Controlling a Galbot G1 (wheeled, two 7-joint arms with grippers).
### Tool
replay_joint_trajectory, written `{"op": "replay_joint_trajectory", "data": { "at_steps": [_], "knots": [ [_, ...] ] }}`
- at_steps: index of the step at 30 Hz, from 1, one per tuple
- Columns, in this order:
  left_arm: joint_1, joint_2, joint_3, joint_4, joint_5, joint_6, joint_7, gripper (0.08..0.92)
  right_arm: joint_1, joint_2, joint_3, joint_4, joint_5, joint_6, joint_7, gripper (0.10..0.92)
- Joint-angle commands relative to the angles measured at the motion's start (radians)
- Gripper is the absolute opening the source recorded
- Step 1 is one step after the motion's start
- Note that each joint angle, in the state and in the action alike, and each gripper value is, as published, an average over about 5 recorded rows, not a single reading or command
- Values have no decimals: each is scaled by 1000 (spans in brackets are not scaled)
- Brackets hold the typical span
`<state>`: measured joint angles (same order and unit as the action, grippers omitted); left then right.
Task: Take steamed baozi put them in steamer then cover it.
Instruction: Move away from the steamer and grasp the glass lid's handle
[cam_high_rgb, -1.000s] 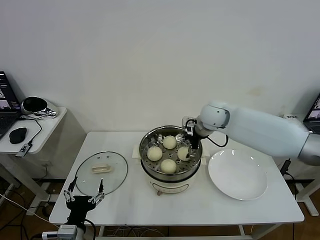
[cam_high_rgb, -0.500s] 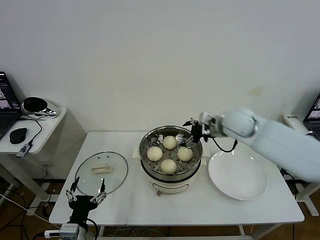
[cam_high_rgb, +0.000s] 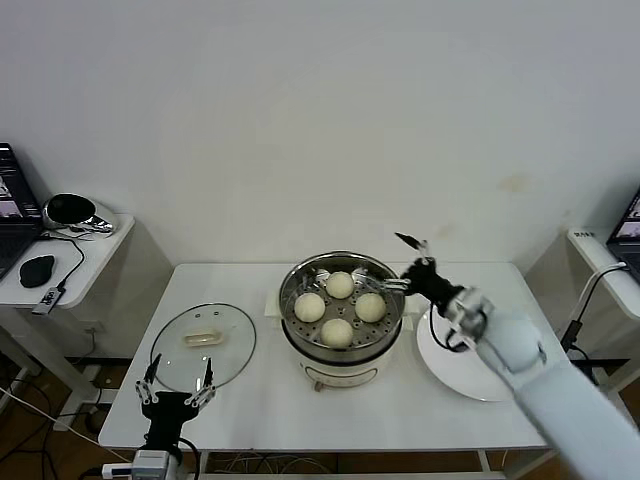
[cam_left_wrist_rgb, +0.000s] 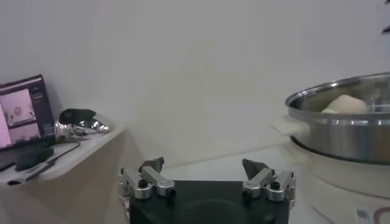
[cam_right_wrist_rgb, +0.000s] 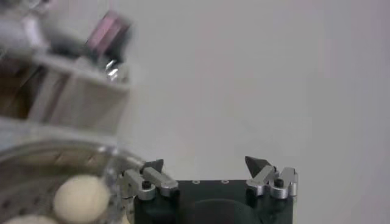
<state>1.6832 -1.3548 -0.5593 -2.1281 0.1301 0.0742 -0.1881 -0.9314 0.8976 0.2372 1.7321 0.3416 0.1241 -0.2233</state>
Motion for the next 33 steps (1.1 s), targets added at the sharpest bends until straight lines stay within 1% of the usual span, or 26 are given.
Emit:
{"op": "replay_joint_trajectory", "data": {
  "at_steps": [1, 5, 9, 13, 18, 22, 26, 33],
  "knots": [
    [-55, 6, -66, 180, 670, -189, -79, 823, -536, 345, 589, 75, -79, 186, 20, 823],
    [-86, 91, -80, 265, 841, -176, -62, 823, -613, 414, 644, 98, -83, 169, 28, 823],
    [-157, 174, -61, 366, 951, -168, -42, 823, -662, 451, 706, 114, -76, 153, 45, 823],
    [-257, 221, -15, 476, 1002, -156, -16, 823, -689, 470, 748, 131, -73, 132, 69, 823],
    [-387, 236, 25, 597, 1029, -158, -8, 823, -703, 499, 768, 144, -75, 120, 80, 823],
    [-457, 247, 46, 671, 1038, -160, 0, 823, -712, 515, 773, 156, -78, 121, 76, 823],
    [-505, 257, 56, 729, 1046, -162, 11, 823, -721, 524, 778, 168, -76, 123, 73, 823],
    [-554, 258, 78, 775, 1048, -166, 46, 823, -724, 537, 771, 167, -80, 127, 68, 823]
  ]
}}
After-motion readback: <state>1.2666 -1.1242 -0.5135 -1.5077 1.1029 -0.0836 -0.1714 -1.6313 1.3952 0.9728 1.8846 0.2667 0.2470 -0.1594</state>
